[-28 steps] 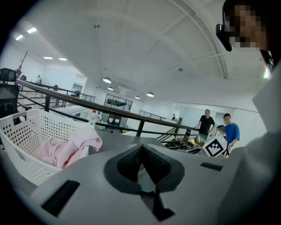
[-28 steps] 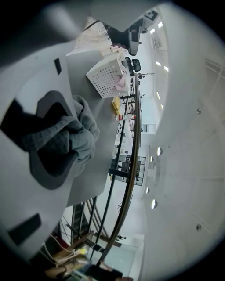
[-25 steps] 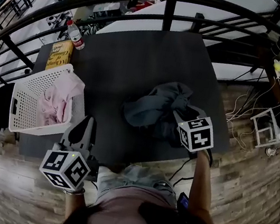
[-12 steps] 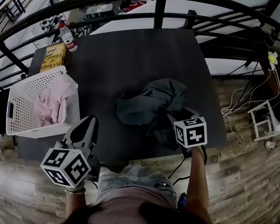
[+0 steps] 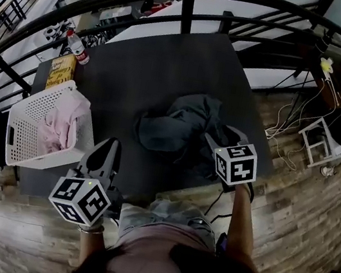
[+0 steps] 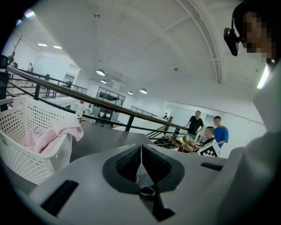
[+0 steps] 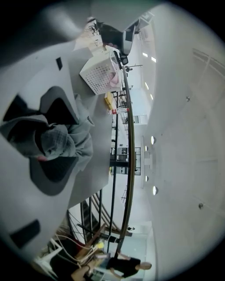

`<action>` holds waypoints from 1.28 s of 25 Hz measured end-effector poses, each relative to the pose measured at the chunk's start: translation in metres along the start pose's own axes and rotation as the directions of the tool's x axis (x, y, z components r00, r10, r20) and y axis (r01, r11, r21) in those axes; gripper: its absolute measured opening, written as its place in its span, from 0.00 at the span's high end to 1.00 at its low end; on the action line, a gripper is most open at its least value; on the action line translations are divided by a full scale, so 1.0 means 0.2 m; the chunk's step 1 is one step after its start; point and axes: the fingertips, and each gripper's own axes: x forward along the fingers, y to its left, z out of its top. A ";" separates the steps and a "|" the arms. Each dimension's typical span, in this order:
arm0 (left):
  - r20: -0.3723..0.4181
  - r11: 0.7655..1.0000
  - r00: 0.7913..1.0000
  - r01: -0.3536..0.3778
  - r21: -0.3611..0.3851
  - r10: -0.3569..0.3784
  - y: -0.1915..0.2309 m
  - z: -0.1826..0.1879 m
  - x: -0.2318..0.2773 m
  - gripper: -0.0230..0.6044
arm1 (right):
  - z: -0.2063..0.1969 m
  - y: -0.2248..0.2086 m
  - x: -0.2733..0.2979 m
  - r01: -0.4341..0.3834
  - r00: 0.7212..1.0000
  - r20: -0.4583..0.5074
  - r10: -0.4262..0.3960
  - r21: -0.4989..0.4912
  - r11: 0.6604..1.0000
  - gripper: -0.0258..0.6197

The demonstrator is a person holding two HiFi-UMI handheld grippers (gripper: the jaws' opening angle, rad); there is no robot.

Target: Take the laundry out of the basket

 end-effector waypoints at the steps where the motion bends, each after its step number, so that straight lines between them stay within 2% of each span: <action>1: 0.001 1.000 1.000 0.003 0.002 -0.003 -0.01 0.00 0.00 0.97 | 0.01 0.01 -0.01 -0.004 1.000 0.011 0.004 0.003 1.000 0.59; 6: 0.011 1.000 1.000 0.005 0.005 -0.005 -0.01 0.01 -0.01 0.97 | 0.06 0.07 -0.08 -0.009 0.997 0.074 0.009 0.008 1.000 0.61; 9: 0.016 1.000 1.000 0.001 0.010 -0.002 0.00 0.01 -0.02 0.97 | 0.07 0.10 -0.11 0.018 0.992 0.124 -0.020 0.014 1.000 0.78; 13: 0.023 1.000 1.000 -0.006 0.010 0.006 0.02 0.02 -0.04 0.97 | 0.08 0.16 -0.11 0.010 0.990 0.143 -0.014 0.031 0.999 0.88; 21: 0.030 1.000 0.999 -0.017 0.013 0.017 0.10 0.04 -0.09 0.97 | 0.11 0.30 -0.10 -0.023 0.988 0.153 0.016 0.048 0.999 0.91; 32: 0.037 1.000 0.999 -0.005 0.021 0.004 0.23 0.09 -0.17 0.97 | 0.12 0.47 -0.06 0.010 0.992 0.126 -0.014 0.027 1.000 0.93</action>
